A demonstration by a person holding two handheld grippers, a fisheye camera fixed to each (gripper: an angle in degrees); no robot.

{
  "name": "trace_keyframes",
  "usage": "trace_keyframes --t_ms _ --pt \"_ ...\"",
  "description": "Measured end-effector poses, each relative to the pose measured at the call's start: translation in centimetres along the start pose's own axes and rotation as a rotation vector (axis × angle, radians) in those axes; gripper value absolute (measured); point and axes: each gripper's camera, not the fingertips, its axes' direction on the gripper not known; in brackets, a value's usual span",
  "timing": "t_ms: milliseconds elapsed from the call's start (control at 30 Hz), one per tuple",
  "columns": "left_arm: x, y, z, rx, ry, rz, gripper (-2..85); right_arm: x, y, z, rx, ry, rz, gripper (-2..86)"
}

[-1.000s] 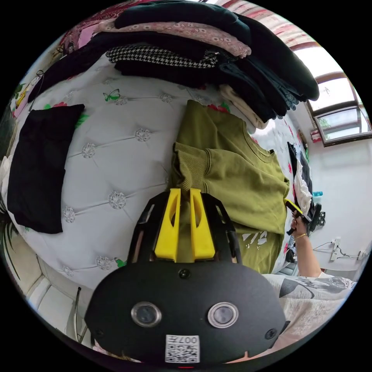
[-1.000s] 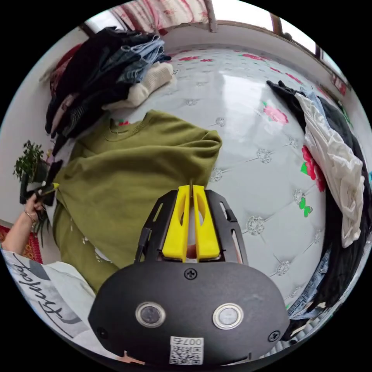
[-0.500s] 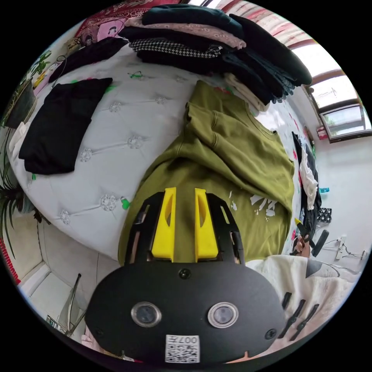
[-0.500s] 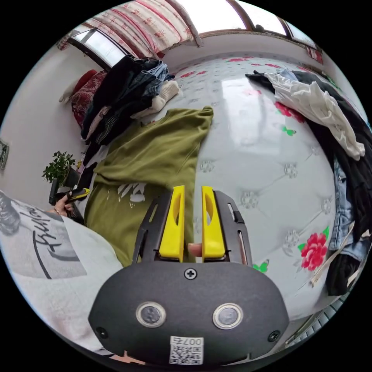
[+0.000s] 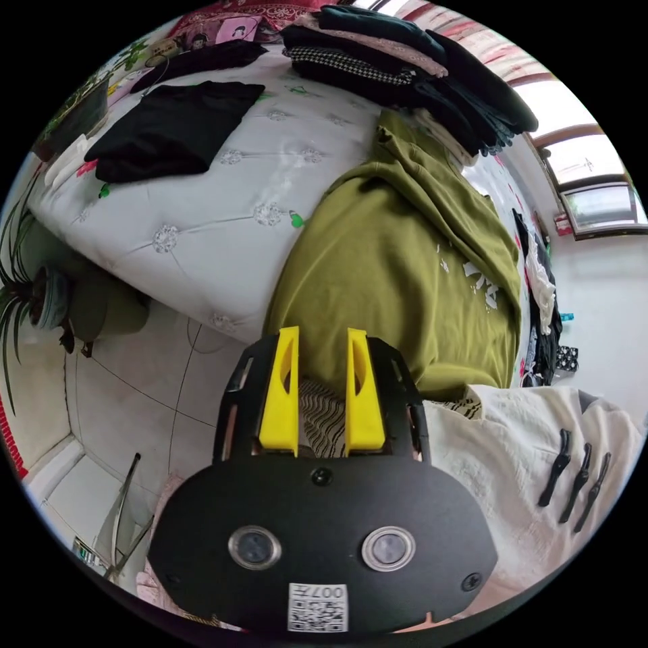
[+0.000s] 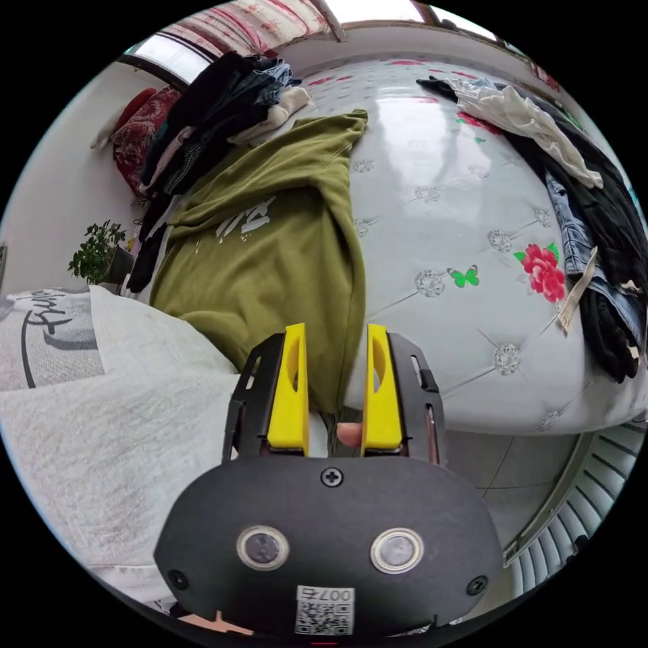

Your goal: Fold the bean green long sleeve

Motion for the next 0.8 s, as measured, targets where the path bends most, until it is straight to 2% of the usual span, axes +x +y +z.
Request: trace_keyframes --t_ms 133,200,233,300,467,567,633,700,800 --pt "1.5 2.0 2.4 -0.088 0.019 0.103 11.8 -3.2 -0.1 2.9 -0.116 -0.015 -0.033 7.5" --pt "2.4 2.1 3.6 -0.121 -0.015 0.132 9.8 -4.8 -0.3 3.9 -0.13 0.045 -0.049 5.8" --pt "2.8 2.0 3.6 -0.121 -0.08 0.136 7.8 -5.7 -0.6 4.3 -0.144 0.117 -0.052 4.3" --pt "3.0 1.0 3.1 -0.17 -0.086 0.152 2.5 -6.8 -1.5 4.3 -0.161 0.162 -0.083 2.6" --pt "4.2 -3.1 -2.1 -0.044 0.086 0.24 -0.1 -8.2 -5.1 0.1 -0.051 0.073 -0.125 0.9" --pt "5.1 -6.1 -6.9 0.183 0.213 0.22 1.0 -8.2 -8.1 -4.6 0.148 -0.009 -0.068 1.4" --pt "5.2 -7.8 -8.4 0.254 0.214 0.195 3.5 -7.7 -9.9 -6.9 0.292 -0.054 0.028 2.8" --pt "5.0 -9.0 -8.4 0.208 0.144 0.202 8.3 -7.5 -10.5 -6.9 0.316 -0.034 0.062 4.5" --pt "3.5 -7.7 -7.8 0.147 0.092 0.194 10.0 -7.4 -9.7 -3.9 0.185 0.004 0.062 7.1"
